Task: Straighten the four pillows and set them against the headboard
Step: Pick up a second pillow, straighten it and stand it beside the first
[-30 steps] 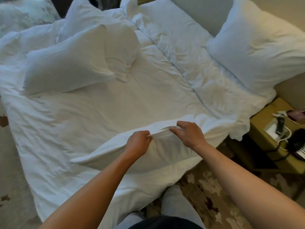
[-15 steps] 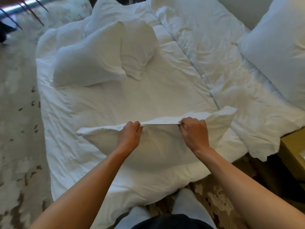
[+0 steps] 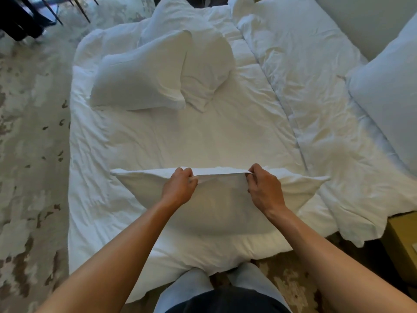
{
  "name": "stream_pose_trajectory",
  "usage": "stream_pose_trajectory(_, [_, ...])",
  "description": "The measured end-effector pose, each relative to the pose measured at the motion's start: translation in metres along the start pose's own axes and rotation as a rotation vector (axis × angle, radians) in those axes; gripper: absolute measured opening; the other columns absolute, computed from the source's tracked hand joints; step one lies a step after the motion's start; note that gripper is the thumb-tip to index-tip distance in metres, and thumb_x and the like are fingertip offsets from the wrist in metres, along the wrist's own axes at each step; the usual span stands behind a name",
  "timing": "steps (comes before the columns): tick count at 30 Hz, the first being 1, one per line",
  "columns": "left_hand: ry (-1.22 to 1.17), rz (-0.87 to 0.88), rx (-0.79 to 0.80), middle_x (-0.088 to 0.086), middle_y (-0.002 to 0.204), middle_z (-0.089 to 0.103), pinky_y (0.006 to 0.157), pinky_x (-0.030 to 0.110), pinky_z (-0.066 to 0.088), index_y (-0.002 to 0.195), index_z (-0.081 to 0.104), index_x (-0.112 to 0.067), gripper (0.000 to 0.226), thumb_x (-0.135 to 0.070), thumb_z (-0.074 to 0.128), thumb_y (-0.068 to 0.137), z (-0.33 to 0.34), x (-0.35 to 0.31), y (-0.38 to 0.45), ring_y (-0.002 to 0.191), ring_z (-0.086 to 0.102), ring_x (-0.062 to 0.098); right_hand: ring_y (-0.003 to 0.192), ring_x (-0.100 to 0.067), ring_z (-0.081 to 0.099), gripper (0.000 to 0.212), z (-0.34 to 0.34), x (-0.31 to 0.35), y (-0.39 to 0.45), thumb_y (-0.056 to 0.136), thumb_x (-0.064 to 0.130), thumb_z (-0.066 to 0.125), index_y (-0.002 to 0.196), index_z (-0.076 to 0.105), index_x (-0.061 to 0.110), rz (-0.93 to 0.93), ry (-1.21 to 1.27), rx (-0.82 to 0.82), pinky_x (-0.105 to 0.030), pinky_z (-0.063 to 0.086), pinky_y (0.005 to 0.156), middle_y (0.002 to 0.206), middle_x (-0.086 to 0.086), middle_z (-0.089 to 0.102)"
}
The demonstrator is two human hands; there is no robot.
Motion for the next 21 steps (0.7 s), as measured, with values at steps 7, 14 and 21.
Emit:
stream_pose_trajectory(7, [0.000, 0.083, 0.125, 0.006, 0.127, 0.058, 0.083, 0.038, 0.051, 0.128, 0.062, -0.017, 0.036, -0.029, 0.048, 0.097, 0.006, 0.042, 0.016, 0.109, 0.060, 0.027, 0.072, -0.024, 0.060, 0.018, 0.013, 0.005, -0.024, 0.103, 0.028, 0.058, 0.087, 0.054, 0.019, 0.095, -0.126, -0.068, -0.038, 0.045, 0.067, 0.078, 0.003, 0.063])
stream_pose_trajectory(14, [0.028, 0.150, 0.125, 0.005, 0.107, 0.052, 0.073, 0.036, 0.048, 0.106, 0.071, -0.017, 0.026, -0.028, 0.050, 0.097, -0.008, 0.083, 0.032, 0.092, 0.062, 0.032, 0.096, -0.037, 0.064, 0.021, 0.036, 0.015, -0.053, 0.100, 0.030, 0.059, 0.114, 0.067, 0.015, 0.218, -0.338, 0.007, -0.043, 0.053, 0.085, 0.107, -0.003, 0.069])
stream_pose_trajectory(21, [0.017, 0.254, 0.107, 0.001, 0.094, 0.054, 0.070, 0.036, 0.051, 0.092, 0.071, -0.017, 0.021, -0.024, 0.052, 0.093, -0.022, 0.100, 0.030, 0.081, 0.060, 0.027, 0.076, -0.030, 0.061, 0.023, 0.045, 0.021, -0.056, 0.102, 0.027, 0.058, 0.086, 0.065, 0.011, 0.284, -0.365, -0.106, -0.046, 0.052, 0.077, 0.084, -0.004, 0.061])
Point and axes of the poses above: each hand's wrist, its own y-axis towards the middle knuckle, its own z-axis out of the palm, x = y × z, the point moved 1 cm from there along y, towards the middle knuckle
